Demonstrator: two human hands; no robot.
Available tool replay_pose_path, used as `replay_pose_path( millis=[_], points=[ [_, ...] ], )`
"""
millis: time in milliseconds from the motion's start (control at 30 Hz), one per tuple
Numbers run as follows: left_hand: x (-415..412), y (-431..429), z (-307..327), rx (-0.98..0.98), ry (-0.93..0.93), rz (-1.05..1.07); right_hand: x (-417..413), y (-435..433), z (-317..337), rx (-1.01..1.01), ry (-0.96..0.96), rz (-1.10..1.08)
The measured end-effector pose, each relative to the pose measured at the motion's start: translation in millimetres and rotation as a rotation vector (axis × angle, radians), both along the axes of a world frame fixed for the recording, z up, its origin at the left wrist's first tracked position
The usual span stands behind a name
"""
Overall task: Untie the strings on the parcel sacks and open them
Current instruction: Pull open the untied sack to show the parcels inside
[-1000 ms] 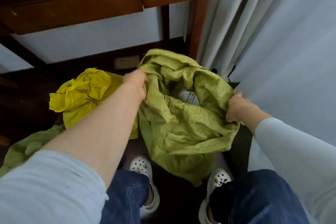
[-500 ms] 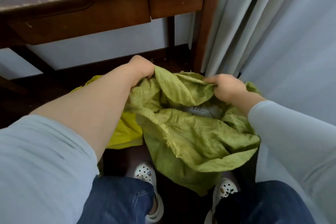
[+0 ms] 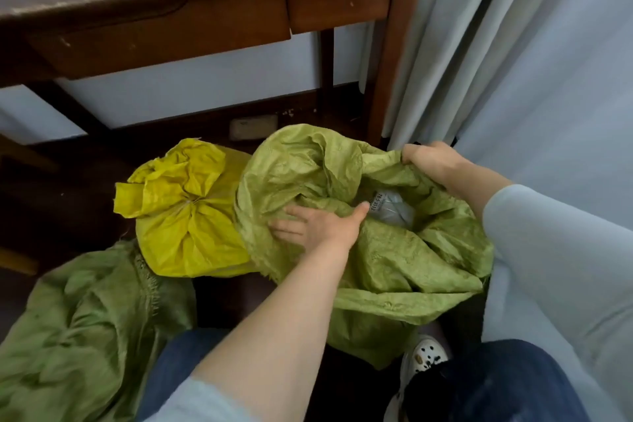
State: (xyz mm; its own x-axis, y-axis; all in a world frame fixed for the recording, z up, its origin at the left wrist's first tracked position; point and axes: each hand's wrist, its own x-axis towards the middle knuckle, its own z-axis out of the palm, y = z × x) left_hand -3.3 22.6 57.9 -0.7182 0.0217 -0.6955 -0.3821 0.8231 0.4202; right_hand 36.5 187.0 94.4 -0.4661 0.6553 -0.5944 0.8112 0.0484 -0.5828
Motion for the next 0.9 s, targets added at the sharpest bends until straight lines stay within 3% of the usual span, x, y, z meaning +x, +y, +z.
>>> replay_pose_path(
  millis=[67,167,367,500,600,733,833,900],
  points=[
    [-1.2,1.7,-14.6,-0.001,-0.048,0.142,2.9,0.7,-0.3,-0.019,0.02,-0.027],
    [-13.7,2.7,-40.2,0.147,-0.078,0.318,7.8,6.6,1.4,-0.062,0.058,-0.086],
    [-21.8,-13.1,-54.3,0.291,-0.137,0.267,10.8,30.7,0.1,-0.033,0.119,-0.261],
    [-35.4,-36.0,-32.6,0.486,-0.451,0.154,18.7,48.9,-5.3,0.095,0.073,-0.316],
    [-63.7,-65.1,-41.9,0.482,-0.304,0.246,27.4,60.0,-6.9,0.177,0.068,-0.401],
    [-94.5,-106.1,-40.3,0.558,-0.338,0.495,39.5,64.5,-10.7,0.174,0.061,-0.498],
    [-102.3,-112.5,-47.7,0.409,-0.251,0.517,35.7,55.6,-15.3,0.098,0.11,-0.531],
    [-100.6,-104.3,-46.0,0.016,0.069,0.305,28.4,45.2,-16.3,0.045,0.138,-0.489]
  ],
)
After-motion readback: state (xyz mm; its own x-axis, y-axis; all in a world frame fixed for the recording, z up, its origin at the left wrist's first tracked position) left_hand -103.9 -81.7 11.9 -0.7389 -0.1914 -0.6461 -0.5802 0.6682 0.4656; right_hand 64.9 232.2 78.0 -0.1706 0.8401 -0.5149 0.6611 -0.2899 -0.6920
